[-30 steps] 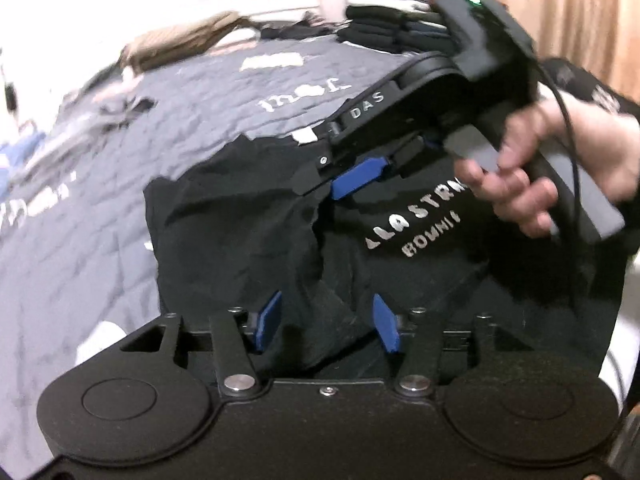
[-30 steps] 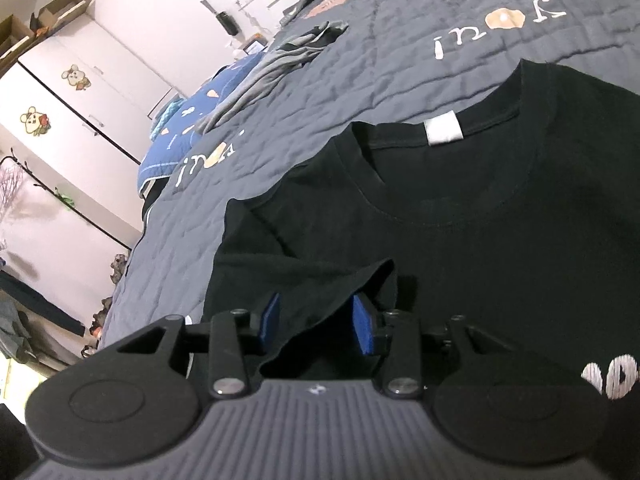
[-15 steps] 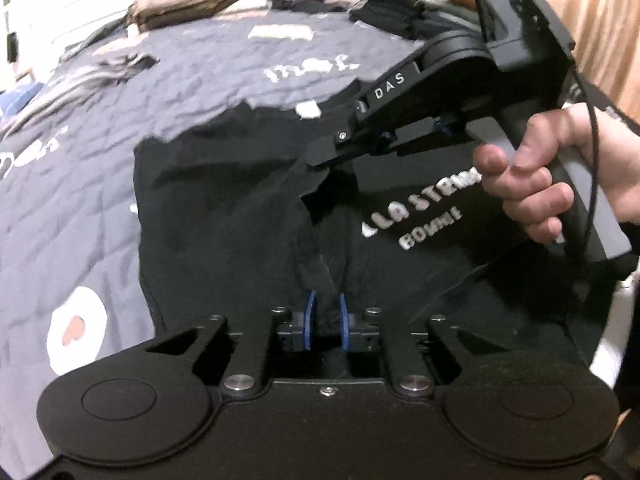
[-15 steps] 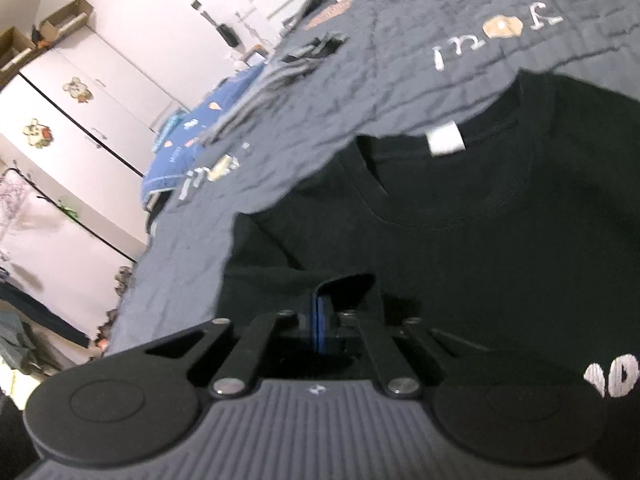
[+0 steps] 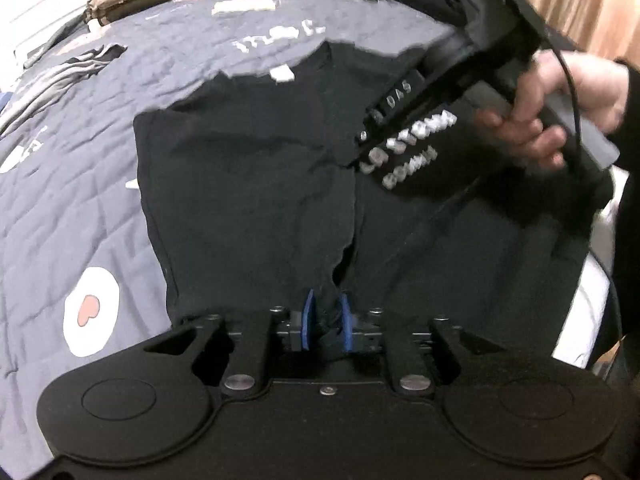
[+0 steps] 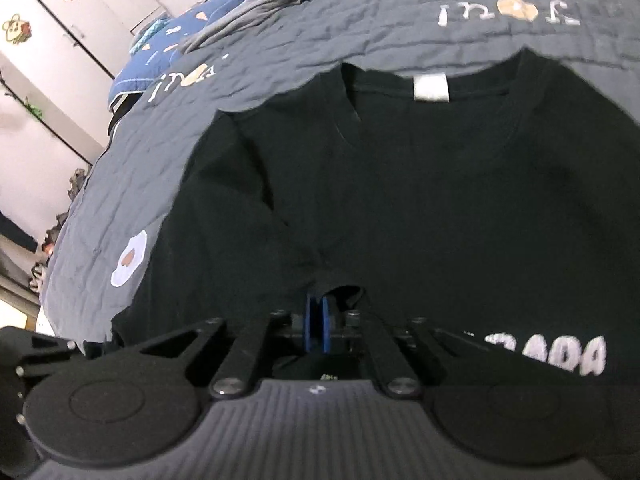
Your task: Fold clothes
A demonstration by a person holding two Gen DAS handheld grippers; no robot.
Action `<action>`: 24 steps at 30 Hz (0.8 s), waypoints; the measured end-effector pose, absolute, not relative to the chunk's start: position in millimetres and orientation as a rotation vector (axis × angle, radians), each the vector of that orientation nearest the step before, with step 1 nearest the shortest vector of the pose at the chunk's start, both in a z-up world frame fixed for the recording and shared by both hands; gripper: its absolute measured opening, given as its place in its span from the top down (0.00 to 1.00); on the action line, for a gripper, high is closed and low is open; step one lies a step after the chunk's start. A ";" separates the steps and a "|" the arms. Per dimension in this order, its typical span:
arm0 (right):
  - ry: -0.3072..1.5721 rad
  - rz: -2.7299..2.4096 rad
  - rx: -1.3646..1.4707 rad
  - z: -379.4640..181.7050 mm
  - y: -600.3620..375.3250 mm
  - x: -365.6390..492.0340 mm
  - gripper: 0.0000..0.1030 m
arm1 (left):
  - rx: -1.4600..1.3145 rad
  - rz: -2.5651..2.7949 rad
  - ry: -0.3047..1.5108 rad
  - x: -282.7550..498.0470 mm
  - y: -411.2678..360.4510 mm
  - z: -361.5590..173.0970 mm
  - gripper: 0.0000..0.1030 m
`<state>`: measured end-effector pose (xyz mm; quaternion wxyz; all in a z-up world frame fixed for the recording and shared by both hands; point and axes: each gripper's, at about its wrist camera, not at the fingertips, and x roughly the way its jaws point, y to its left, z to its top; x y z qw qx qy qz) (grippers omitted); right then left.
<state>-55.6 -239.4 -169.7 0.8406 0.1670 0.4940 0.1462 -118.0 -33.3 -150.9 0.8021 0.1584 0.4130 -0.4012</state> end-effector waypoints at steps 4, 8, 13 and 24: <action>0.964 0.303 0.342 -141.9 -249.7 -58.9 0.90 | 0.198 -0.820 0.816 -108.0 -17.0 -135.3 0.66; 0.875 0.310 0.333 -128.3 -255.1 -58.8 0.73 | 0.099 -0.716 0.789 -90.6 -4.2 -131.6 0.62; 0.815 0.353 0.310 -124.7 -240.6 -47.0 0.62 | -0.026 -0.608 0.767 -68.4 9.8 -126.8 0.62; 0.790 0.415 0.196 -125.8 -181.7 20.7 0.60 | -0.129 -0.513 0.751 -38.1 30.1 -128.1 0.60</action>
